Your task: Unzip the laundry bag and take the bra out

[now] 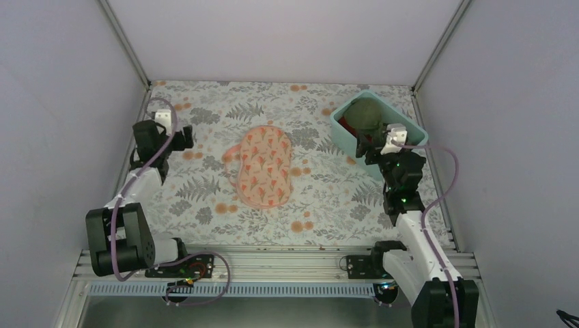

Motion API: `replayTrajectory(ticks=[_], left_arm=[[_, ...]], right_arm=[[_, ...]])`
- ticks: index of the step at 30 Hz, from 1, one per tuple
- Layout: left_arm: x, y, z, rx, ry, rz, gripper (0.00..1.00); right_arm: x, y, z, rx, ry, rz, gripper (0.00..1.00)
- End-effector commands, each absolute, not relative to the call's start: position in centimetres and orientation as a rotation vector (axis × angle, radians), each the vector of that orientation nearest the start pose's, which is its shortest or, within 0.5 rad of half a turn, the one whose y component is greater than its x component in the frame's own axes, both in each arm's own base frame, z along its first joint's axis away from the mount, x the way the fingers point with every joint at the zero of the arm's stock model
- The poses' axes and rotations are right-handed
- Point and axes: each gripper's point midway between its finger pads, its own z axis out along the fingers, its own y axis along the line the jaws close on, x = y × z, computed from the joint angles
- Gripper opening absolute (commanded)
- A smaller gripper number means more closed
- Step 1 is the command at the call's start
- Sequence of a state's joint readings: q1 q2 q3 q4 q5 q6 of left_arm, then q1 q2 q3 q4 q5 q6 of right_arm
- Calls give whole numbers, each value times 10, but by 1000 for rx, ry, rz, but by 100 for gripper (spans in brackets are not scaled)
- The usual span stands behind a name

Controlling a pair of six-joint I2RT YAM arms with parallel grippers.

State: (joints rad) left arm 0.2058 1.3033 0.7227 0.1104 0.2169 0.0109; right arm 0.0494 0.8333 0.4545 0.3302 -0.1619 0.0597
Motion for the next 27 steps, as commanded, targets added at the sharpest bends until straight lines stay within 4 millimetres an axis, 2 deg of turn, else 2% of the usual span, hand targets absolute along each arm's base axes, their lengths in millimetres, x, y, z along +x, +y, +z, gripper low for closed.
replayTrajectory(ticks=[1, 3, 7, 9, 11, 17, 22, 24, 27], left_arm=[[398, 58, 181, -6, 1844, 125, 100], [390, 46, 175, 19, 1787, 80, 100], [375, 20, 179, 129, 1635, 42, 100], [374, 17, 172, 125, 1652, 24, 100], [374, 15, 167, 114, 1659, -8, 100], [356, -3, 174, 176, 1536, -44, 100], [360, -10, 160, 195, 1536, -39, 100], [363, -13, 149, 206, 1554, -28, 100], [370, -17, 145, 219, 1583, -21, 100]], right_arm=[[331, 27, 292, -138, 1439, 106, 100], [329, 20, 280, -124, 1432, 90, 100], [327, 21, 256, -121, 1432, 111, 100], [328, 25, 242, -145, 1455, 125, 100], [329, 20, 234, -115, 1457, 108, 100], [332, 14, 205, -94, 1488, 74, 100], [342, 18, 185, -121, 1521, 84, 100], [346, 20, 183, -132, 1519, 90, 100], [352, 23, 182, -154, 1526, 97, 100]])
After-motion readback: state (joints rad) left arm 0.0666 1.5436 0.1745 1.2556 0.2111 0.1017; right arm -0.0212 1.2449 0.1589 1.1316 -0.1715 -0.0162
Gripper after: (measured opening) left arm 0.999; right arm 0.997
